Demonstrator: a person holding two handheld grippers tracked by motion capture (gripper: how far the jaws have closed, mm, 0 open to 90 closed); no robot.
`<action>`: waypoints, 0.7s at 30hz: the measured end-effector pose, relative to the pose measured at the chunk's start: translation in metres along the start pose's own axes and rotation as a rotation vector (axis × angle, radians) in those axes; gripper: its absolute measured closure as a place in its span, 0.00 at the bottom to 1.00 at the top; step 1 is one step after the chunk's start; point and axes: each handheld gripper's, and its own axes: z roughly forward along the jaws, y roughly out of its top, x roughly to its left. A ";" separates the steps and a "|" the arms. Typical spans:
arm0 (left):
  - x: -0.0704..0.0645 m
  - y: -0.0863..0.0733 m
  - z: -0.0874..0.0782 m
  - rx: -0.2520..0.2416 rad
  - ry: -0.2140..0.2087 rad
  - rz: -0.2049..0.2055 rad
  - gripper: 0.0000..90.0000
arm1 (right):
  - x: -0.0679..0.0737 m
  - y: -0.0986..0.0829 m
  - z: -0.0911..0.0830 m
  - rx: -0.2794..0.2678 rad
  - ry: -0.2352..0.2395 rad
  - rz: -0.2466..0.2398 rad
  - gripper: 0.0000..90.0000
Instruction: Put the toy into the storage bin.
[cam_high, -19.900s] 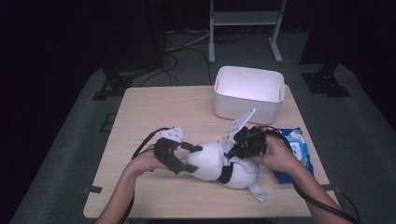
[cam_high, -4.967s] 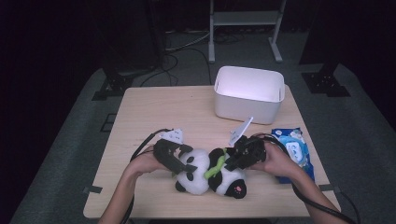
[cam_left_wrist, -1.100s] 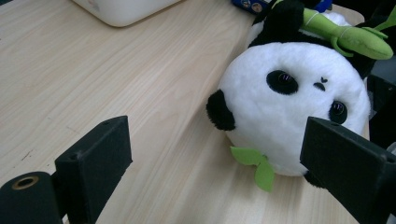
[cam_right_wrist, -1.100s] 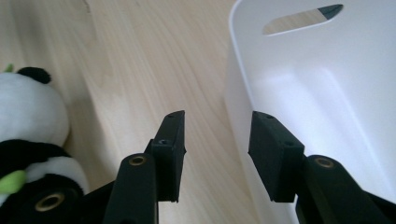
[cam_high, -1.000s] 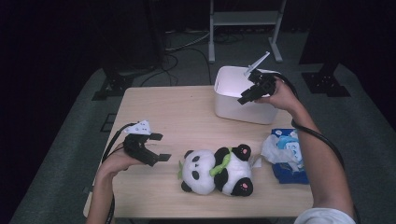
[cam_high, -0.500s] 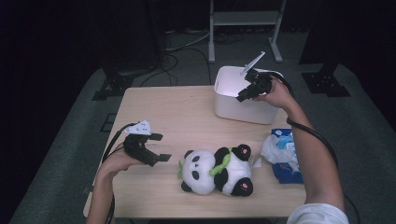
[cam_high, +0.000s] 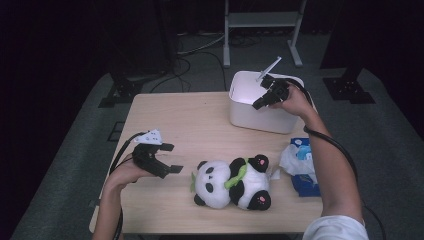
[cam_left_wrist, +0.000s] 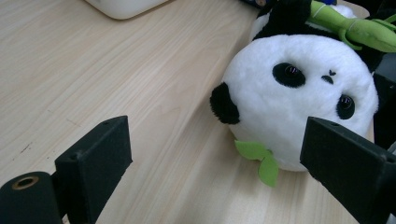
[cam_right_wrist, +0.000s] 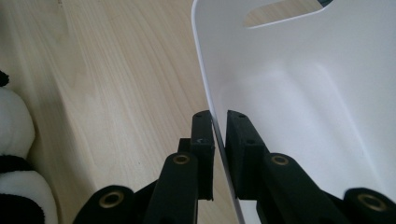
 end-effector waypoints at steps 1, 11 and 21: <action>0.000 0.000 0.000 0.001 0.000 0.002 0.08 | 0.000 0.000 0.000 0.001 0.004 0.000 0.90; 0.000 -0.001 0.002 0.002 -0.007 -0.006 0.09 | 0.012 0.005 0.007 -0.011 0.066 -0.053 0.94; 0.004 -0.006 0.004 0.012 -0.011 -0.028 0.08 | 0.030 0.011 0.013 -0.019 0.104 -0.099 0.94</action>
